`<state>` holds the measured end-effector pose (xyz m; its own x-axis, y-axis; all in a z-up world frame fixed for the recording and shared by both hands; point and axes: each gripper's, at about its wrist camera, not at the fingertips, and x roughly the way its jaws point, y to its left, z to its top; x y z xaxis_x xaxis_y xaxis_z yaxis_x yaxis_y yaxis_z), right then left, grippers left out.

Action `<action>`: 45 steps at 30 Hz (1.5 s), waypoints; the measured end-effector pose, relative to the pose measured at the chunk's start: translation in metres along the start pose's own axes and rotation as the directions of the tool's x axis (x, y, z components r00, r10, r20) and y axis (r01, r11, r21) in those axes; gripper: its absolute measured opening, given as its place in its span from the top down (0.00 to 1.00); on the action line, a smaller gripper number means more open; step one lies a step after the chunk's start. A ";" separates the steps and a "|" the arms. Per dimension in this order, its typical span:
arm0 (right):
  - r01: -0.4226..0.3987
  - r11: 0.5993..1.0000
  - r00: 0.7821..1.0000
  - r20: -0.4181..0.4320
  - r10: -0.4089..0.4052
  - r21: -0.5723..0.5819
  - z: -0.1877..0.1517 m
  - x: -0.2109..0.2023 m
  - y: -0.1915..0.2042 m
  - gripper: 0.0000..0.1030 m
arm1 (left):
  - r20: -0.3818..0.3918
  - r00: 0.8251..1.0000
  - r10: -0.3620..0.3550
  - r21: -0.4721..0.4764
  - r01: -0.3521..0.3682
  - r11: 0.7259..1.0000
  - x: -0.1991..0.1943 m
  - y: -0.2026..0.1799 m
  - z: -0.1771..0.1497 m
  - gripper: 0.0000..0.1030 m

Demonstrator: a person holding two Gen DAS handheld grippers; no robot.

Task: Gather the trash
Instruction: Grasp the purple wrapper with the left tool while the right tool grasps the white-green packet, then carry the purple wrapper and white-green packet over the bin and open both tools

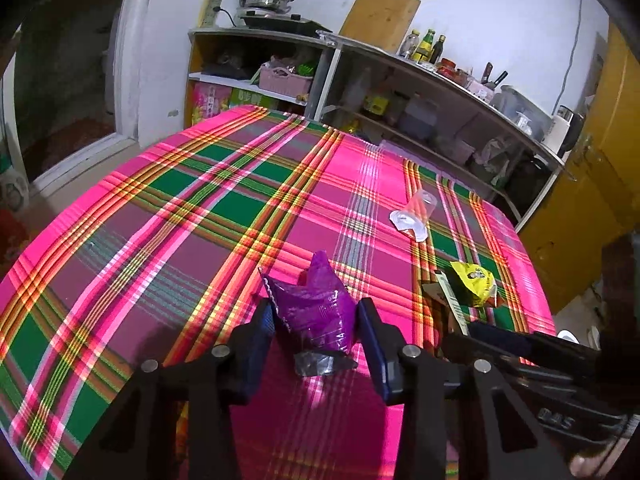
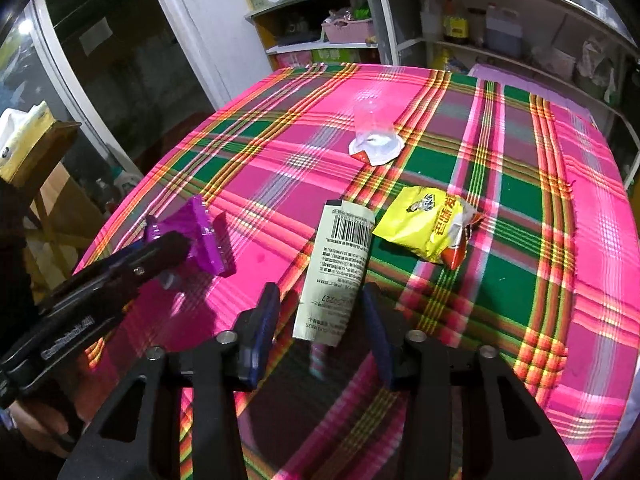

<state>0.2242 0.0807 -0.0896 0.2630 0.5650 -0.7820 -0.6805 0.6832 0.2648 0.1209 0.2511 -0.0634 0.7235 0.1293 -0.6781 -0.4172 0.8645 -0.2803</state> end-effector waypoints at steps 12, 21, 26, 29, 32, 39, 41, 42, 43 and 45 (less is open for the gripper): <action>-0.025 1.000 0.999 0.035 0.024 0.017 -0.016 -0.029 -0.002 0.75 | 0.031 0.999 -0.041 0.035 0.040 0.999 -0.029 -0.009 -0.013 0.59; -0.007 0.999 0.994 0.107 0.003 0.035 -0.044 -0.087 -0.012 0.75 | 0.053 0.994 -0.097 0.103 0.091 0.990 -0.061 -0.042 -0.028 0.59; 0.026 0.998 0.987 0.160 -0.034 0.057 -0.062 -0.123 -0.020 0.75 | 0.051 0.990 -0.133 0.150 0.124 0.981 -0.077 -0.071 -0.040 0.59; 0.044 0.997 0.980 0.189 -0.056 0.067 -0.072 -0.143 -0.026 0.75 | 0.048 0.986 -0.159 0.184 0.148 0.972 -0.086 -0.092 -0.048 0.59; 0.060 0.995 0.974 0.214 -0.076 0.081 -0.083 -0.162 -0.031 0.75 | 0.045 0.981 -0.187 0.218 0.174 0.960 -0.095 -0.113 -0.056 0.59; 0.093 0.988 0.958 0.258 -0.123 0.126 -0.105 -0.197 -0.048 0.75 | 0.032 0.969 -0.244 0.280 0.226 0.933 -0.111 -0.154 -0.070 0.59; 0.102 0.985 0.953 0.269 -0.137 0.141 -0.111 -0.207 -0.054 0.75 | 0.028 0.965 -0.260 0.298 0.240 0.924 -0.115 -0.166 -0.074 0.59; 0.106 0.983 0.951 0.273 -0.143 0.148 -0.114 -0.211 -0.057 0.75 | 0.027 0.963 -0.266 0.305 0.246 0.920 -0.117 -0.170 -0.076 0.59; 0.110 0.982 0.949 0.277 -0.150 0.156 -0.118 -0.215 -0.059 0.75 | 0.026 0.962 -0.272 0.312 0.251 0.916 -0.119 -0.174 -0.077 0.59; 0.120 0.978 0.944 0.286 -0.166 0.171 -0.125 -0.224 -0.065 0.75 | 0.023 0.958 -0.285 0.327 0.262 0.908 -0.122 -0.185 -0.080 0.59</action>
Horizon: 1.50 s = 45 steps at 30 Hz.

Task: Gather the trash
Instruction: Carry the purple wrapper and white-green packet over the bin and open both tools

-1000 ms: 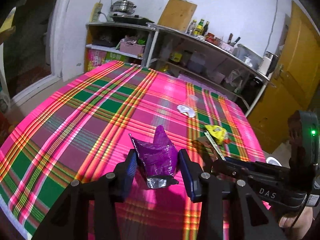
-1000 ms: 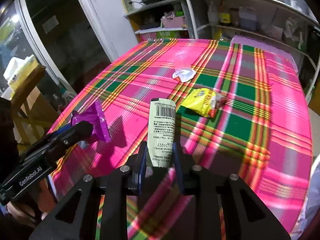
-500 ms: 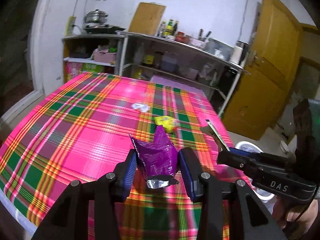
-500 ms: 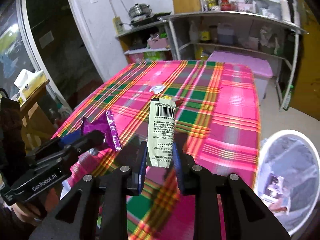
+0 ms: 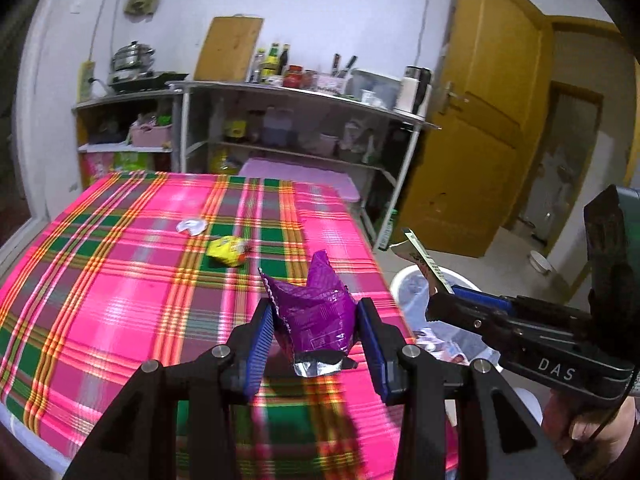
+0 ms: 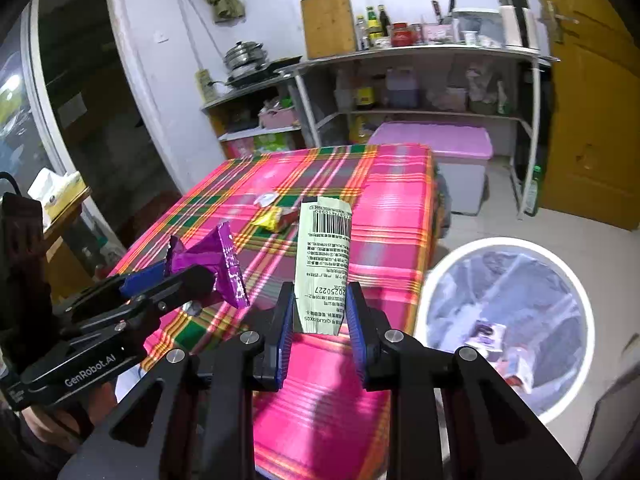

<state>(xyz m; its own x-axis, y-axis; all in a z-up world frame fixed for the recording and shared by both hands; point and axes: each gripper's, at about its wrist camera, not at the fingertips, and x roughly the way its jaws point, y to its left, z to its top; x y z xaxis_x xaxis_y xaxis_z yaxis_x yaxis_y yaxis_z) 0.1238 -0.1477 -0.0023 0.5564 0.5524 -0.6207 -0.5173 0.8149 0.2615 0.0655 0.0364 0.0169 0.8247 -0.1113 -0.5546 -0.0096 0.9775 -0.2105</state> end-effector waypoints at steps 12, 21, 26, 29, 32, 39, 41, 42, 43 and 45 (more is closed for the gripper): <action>0.049 0.997 0.998 0.045 -0.051 0.055 -0.009 -0.033 -0.036 0.75 | -0.011 0.998 -0.065 0.070 0.065 0.995 0.001 -0.050 0.001 0.59; 0.080 0.992 0.995 0.059 -0.086 0.098 -0.014 -0.045 -0.060 0.75 | -0.032 0.995 -0.095 0.109 0.098 0.989 0.013 -0.074 0.002 0.59; 0.104 0.986 0.992 0.055 -0.112 0.133 -0.019 -0.048 -0.079 0.75 | -0.051 0.992 -0.114 0.129 0.120 0.984 0.026 -0.089 0.002 0.59; 0.117 0.981 0.991 0.048 -0.126 0.155 -0.022 -0.048 -0.090 0.75 | -0.063 0.990 -0.124 0.140 0.132 0.981 0.036 -0.096 0.003 0.59; 0.129 0.976 0.990 0.036 -0.138 0.176 -0.025 -0.047 -0.101 0.75 | -0.080 0.988 -0.135 0.151 0.146 0.978 0.048 -0.105 0.003 0.59; 0.152 0.964 0.988 -0.006 -0.154 0.220 -0.031 -0.036 -0.127 0.75 | -0.125 0.979 -0.159 0.167 0.178 0.970 0.076 -0.121 0.000 0.59; 0.158 0.960 0.987 -0.019 -0.158 0.232 -0.033 -0.032 -0.134 0.75 | -0.141 0.977 -0.162 0.170 0.185 0.968 0.085 -0.124 -0.001 0.59; 0.163 0.957 0.986 -0.028 -0.161 0.240 -0.034 -0.030 -0.139 0.75 | -0.152 0.975 -0.163 0.171 0.188 0.967 0.090 -0.126 -0.002 0.59; 0.167 0.954 0.986 -0.036 -0.164 0.247 -0.035 -0.028 -0.142 0.75 | -0.164 0.973 -0.165 0.172 0.193 0.966 0.097 -0.127 -0.003 0.59; 0.173 0.950 0.985 -0.049 -0.166 0.260 -0.037 -0.024 -0.147 0.75 | -0.182 0.970 -0.163 0.173 0.195 0.965 0.107 -0.129 -0.004 0.59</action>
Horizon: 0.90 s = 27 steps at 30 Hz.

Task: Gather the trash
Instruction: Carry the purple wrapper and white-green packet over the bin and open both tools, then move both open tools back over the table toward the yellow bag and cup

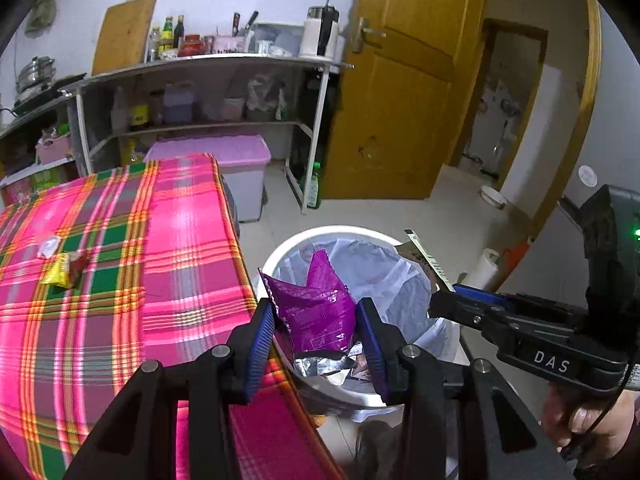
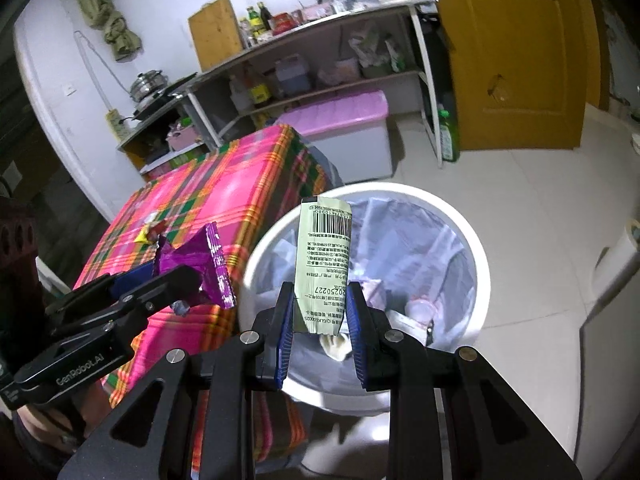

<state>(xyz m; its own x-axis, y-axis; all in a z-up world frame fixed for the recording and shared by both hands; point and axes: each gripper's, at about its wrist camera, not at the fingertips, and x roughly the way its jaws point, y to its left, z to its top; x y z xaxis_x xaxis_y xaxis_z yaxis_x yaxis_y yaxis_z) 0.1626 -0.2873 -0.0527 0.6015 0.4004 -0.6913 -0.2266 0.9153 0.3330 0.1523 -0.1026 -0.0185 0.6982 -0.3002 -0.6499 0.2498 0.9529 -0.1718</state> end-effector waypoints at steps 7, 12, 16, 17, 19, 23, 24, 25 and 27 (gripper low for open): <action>0.025 0.999 0.998 -0.052 -0.024 0.029 -0.001 0.019 -0.017 0.74 | -0.058 0.998 -0.019 0.008 0.020 1.000 0.032 -0.002 0.001 0.58; 0.028 0.999 0.997 -0.078 -0.025 0.042 -0.004 0.027 -0.024 0.74 | -0.099 0.995 -0.031 0.013 0.032 0.999 0.052 -0.004 -0.001 0.58; 0.040 0.998 0.995 -0.094 -0.035 0.049 -0.006 0.033 -0.029 0.69 | -0.128 0.991 -0.038 0.007 0.039 0.999 0.065 -0.003 -0.002 0.57; 0.042 0.998 0.995 -0.095 -0.037 0.050 -0.005 0.033 -0.029 0.63 | -0.134 0.990 -0.040 0.002 0.041 0.999 0.068 -0.002 -0.002 0.56; 0.042 0.998 0.995 -0.094 -0.037 0.055 -0.006 0.033 -0.031 0.61 | -0.141 0.989 -0.040 -0.005 0.040 0.999 0.071 -0.001 -0.003 0.55; 0.045 0.997 0.995 -0.087 -0.040 0.057 -0.005 0.031 -0.031 0.61 | -0.147 0.988 -0.048 -0.020 0.045 0.999 0.075 0.001 -0.003 0.54; 0.044 0.997 0.996 -0.084 -0.040 0.057 -0.005 0.030 -0.031 0.61 | -0.146 0.988 -0.049 -0.020 0.046 0.999 0.074 0.001 -0.003 0.54; 0.044 0.997 0.996 -0.082 -0.040 0.057 -0.005 0.029 -0.031 0.61 | -0.145 0.988 -0.050 -0.020 0.047 0.999 0.074 0.001 -0.003 0.53; 0.045 0.997 0.996 -0.075 -0.041 0.055 -0.004 0.026 -0.029 0.61 | -0.140 0.989 -0.052 -0.020 0.049 0.999 0.072 0.002 -0.004 0.53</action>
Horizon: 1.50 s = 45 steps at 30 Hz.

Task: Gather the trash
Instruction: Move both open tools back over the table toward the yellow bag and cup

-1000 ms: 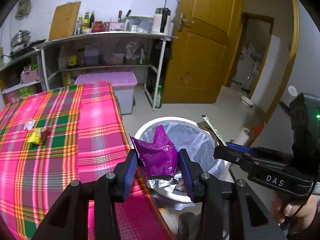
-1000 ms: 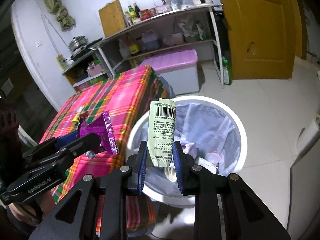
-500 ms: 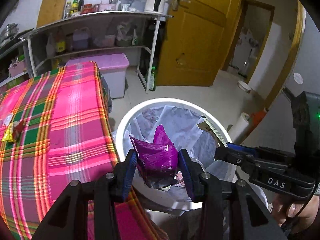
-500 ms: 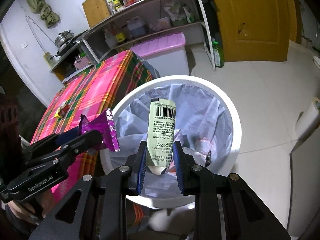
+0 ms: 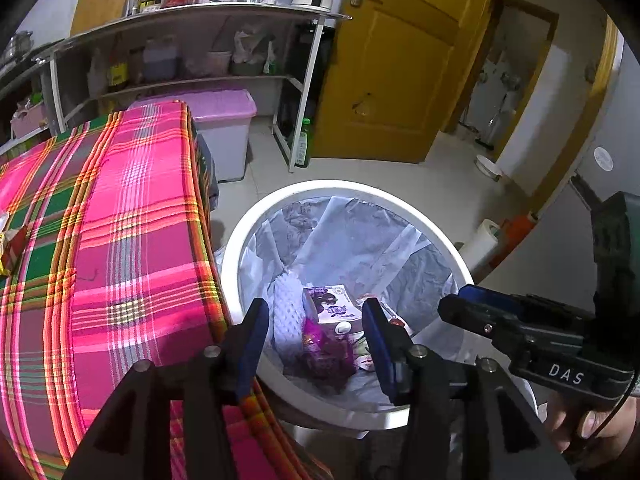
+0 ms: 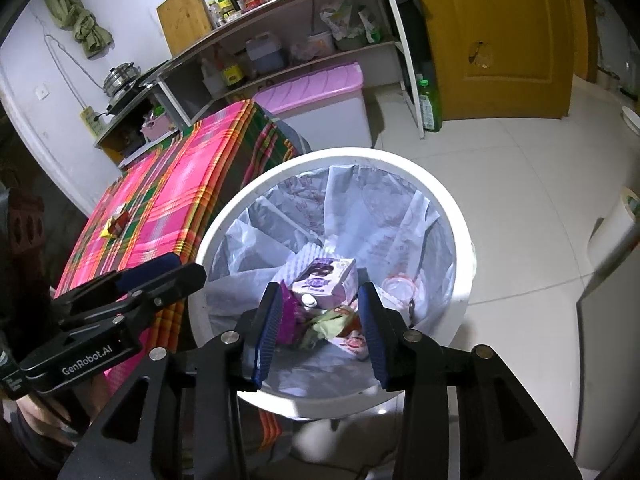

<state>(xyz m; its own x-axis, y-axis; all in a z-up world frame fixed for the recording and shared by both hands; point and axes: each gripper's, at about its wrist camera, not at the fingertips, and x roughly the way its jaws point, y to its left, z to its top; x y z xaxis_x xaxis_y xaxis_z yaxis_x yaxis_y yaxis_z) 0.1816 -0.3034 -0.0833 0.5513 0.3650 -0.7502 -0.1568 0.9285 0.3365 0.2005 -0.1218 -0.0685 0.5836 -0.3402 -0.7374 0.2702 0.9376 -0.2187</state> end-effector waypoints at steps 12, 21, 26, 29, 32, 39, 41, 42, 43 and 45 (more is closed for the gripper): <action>-0.049 0.997 0.996 0.069 0.053 -0.056 0.002 -0.032 0.027 0.61 | 0.096 0.995 -0.009 -0.019 0.011 1.000 -0.049 0.001 -0.005 0.53; -0.095 0.987 0.990 0.091 0.108 -0.130 -0.004 -0.047 0.062 0.61 | 0.158 0.987 0.022 -0.053 -0.014 0.999 -0.090 0.017 -0.019 0.53; -0.119 0.979 0.987 0.083 0.134 -0.164 -0.007 -0.048 0.079 0.61 | 0.188 0.981 0.049 -0.076 -0.036 0.996 -0.110 0.029 -0.027 0.53; -0.134 0.974 0.986 0.076 0.150 -0.182 -0.008 -0.046 0.089 0.61 | 0.198 0.977 0.073 -0.087 -0.057 0.995 -0.120 0.035 -0.031 0.53; -0.148 0.968 0.984 0.070 0.165 -0.203 -0.008 -0.045 0.101 0.61 | 0.205 0.974 0.095 -0.097 -0.076 0.992 -0.127 0.041 -0.036 0.53; -0.177 0.953 0.979 0.057 0.196 -0.247 -0.007 -0.041 0.124 0.61 | 0.225 0.962 0.158 -0.133 -0.130 0.983 -0.145 0.058 -0.045 0.53; -0.183 0.948 0.978 0.052 0.203 -0.259 -0.007 -0.039 0.131 0.61 | 0.231 0.957 0.174 -0.143 -0.143 0.979 -0.149 0.063 -0.047 0.53; -0.186 0.947 0.977 0.050 0.206 -0.263 -0.007 -0.038 0.133 0.61 | 0.234 0.955 0.184 -0.150 -0.151 0.977 -0.152 0.066 -0.047 0.53; -0.191 0.944 0.976 0.047 0.211 -0.269 -0.006 -0.037 0.137 0.61 | 0.235 0.953 0.190 -0.154 -0.156 0.976 -0.153 0.069 -0.048 0.53; -0.197 0.940 0.975 0.043 0.217 -0.277 -0.006 -0.034 0.141 0.61 | 0.238 0.948 0.211 -0.167 -0.174 0.970 -0.157 0.074 -0.050 0.53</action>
<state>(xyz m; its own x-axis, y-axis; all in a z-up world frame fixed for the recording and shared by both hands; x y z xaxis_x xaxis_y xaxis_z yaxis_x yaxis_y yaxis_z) 0.1357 -0.1843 -0.0133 0.5388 0.5545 -0.6342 -0.4833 0.8201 0.3064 0.0908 0.0049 -0.0006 0.7927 -0.1415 -0.5930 0.0328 0.9812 -0.1903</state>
